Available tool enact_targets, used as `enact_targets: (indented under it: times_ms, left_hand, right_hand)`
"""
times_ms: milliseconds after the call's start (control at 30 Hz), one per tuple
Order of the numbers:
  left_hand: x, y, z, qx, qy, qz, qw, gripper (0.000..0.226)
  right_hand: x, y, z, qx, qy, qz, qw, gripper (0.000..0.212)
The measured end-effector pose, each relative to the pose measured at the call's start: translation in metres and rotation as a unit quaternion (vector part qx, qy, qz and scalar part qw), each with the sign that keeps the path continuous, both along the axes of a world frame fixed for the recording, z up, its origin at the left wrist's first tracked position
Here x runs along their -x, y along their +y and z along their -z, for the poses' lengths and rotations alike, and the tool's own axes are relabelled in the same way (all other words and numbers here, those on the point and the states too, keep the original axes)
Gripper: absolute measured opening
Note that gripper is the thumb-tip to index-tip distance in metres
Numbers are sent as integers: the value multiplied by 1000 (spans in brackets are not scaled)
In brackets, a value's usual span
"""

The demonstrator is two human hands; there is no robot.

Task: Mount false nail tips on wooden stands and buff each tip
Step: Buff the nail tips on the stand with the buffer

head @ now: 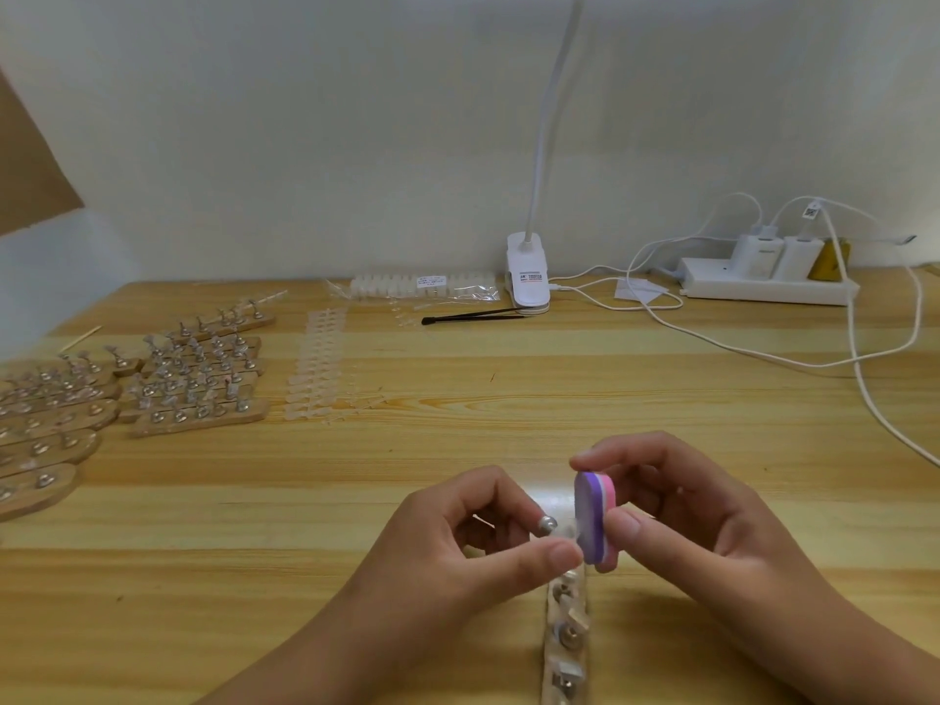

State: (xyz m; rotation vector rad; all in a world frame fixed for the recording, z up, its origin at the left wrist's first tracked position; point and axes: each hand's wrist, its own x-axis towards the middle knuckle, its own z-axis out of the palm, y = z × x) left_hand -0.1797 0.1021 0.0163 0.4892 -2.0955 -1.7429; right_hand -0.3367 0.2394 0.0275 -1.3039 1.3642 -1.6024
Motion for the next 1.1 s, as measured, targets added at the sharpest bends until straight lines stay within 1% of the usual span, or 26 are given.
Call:
enact_targets:
  times_ms: [233, 433, 633, 700, 767, 833, 900, 1000, 1100]
  left_hand:
    - [3, 0, -4, -32, 11, 0, 999, 33]
    - [2, 3, -5, -37, 26, -6, 999, 27]
    - [-1, -2, -6, -14, 34, -47, 998, 27]
    - [-1, -1, -4, 14, 23, -43, 999, 26]
    - [-1, 2, -1, 50, 8, -34, 998, 25]
    - [0, 6, 0, 60, 7, -25, 998, 24]
    - [1, 5, -1, 41, 10, -27, 999, 25]
    - [0, -1, -5, -10, 20, -53, 998, 27]
    - [0, -2, -3, -12, 20, -44, 999, 26]
  right_hand:
    - [2, 1, 2, -13, 14, -7, 1000, 26]
    - [-1, -1, 4, 2, 4, -6, 1000, 25]
    - [-2, -2, 7, -3, 36, -33, 999, 24]
    - [-2, -2, 6, 10, 37, -18, 999, 26]
    - [0, -2, 5, 31, 20, 14, 999, 27]
    - [0, -3, 4, 39, 20, 34, 998, 28]
    - [1, -3, 5, 36, 26, 13, 999, 27]
    - [0, -2, 6, 25, 44, -20, 999, 26]
    - [-1, -3, 4, 36, 38, 5, 999, 27]
